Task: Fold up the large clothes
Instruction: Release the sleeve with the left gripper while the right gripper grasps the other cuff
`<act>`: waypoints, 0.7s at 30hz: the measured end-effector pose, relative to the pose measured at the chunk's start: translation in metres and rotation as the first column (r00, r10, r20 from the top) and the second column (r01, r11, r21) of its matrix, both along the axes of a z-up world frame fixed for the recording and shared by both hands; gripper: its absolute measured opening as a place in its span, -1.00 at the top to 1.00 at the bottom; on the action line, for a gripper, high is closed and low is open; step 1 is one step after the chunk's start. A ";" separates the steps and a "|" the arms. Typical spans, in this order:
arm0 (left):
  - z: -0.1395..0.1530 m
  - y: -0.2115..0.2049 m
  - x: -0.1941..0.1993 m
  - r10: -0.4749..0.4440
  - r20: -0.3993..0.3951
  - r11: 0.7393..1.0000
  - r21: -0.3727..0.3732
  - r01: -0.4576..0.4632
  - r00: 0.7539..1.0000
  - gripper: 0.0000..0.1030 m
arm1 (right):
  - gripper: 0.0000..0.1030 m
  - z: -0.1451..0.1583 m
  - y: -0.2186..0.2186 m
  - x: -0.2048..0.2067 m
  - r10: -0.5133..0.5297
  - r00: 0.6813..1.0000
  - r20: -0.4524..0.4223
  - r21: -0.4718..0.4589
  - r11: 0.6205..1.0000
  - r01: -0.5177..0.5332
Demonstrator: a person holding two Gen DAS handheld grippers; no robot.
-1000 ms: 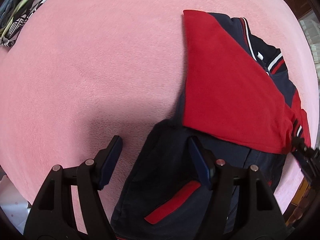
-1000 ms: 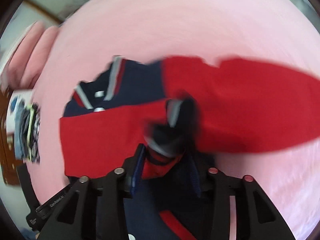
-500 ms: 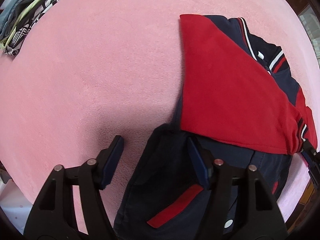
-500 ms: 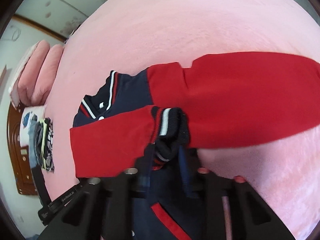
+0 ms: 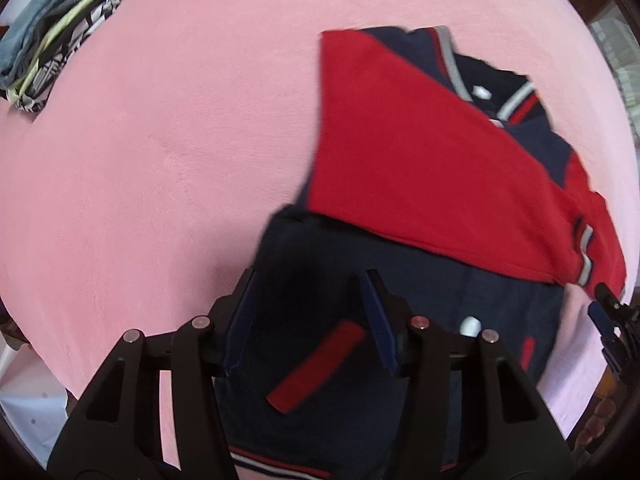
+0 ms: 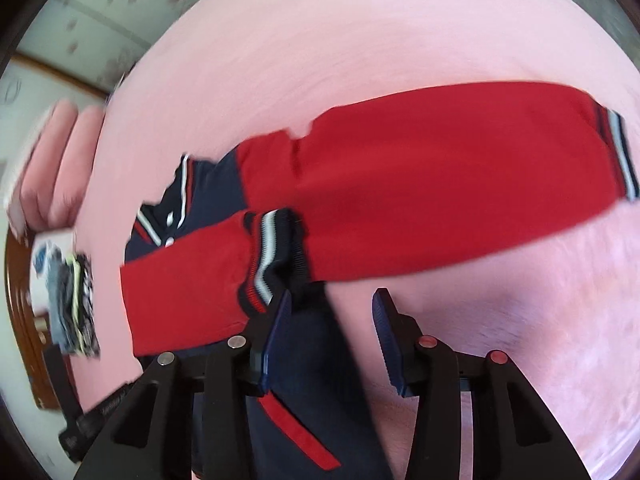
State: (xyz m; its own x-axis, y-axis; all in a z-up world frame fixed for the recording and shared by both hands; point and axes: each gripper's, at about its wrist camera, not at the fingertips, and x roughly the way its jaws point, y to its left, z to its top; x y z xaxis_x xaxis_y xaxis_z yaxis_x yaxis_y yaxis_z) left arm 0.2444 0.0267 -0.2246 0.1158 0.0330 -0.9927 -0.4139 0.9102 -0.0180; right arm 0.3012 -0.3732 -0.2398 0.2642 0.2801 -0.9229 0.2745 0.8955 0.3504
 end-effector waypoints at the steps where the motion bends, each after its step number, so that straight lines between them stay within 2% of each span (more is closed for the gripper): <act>1: 0.005 -0.005 -0.001 -0.009 0.010 1.000 0.000 0.009 1.000 0.03 | 0.16 0.002 -0.009 -0.005 -0.028 1.000 0.006 -0.005 1.000 0.028; 4: 0.026 -0.032 -0.006 -0.057 0.040 0.998 0.005 0.057 0.998 0.03 | 0.16 0.008 -0.036 -0.023 -0.102 0.995 0.020 0.006 0.995 0.102; 9: 0.048 -0.071 -0.010 -0.163 0.049 0.986 0.027 0.162 0.985 0.03 | 0.16 0.015 -0.081 -0.052 -0.232 0.972 0.022 0.039 0.972 0.231; 15: 0.053 -0.110 -0.007 -0.265 0.058 0.964 -0.007 0.266 0.963 0.03 | 0.16 0.015 -0.136 -0.077 -0.416 0.909 0.029 0.126 0.904 0.409; 18: 0.048 -0.111 -0.008 -0.299 0.069 0.953 -0.017 0.301 0.952 0.03 | 0.16 0.012 -0.163 -0.077 -0.483 0.875 0.042 0.141 0.869 0.474; 21: 0.049 -0.128 -0.003 -0.324 0.074 0.945 -0.015 0.326 0.943 0.03 | 0.16 0.005 -0.182 -0.070 -0.526 0.849 0.042 0.136 0.845 0.517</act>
State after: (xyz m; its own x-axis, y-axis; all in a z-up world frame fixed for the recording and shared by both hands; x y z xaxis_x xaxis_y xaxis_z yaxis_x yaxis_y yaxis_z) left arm 0.2410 -0.1016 -0.1754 0.1844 -0.0446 -0.9818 -0.0922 0.9938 -0.0625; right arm 0.2310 -0.5549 -0.2347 0.4682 0.1839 -0.8643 0.6586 0.5795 0.4800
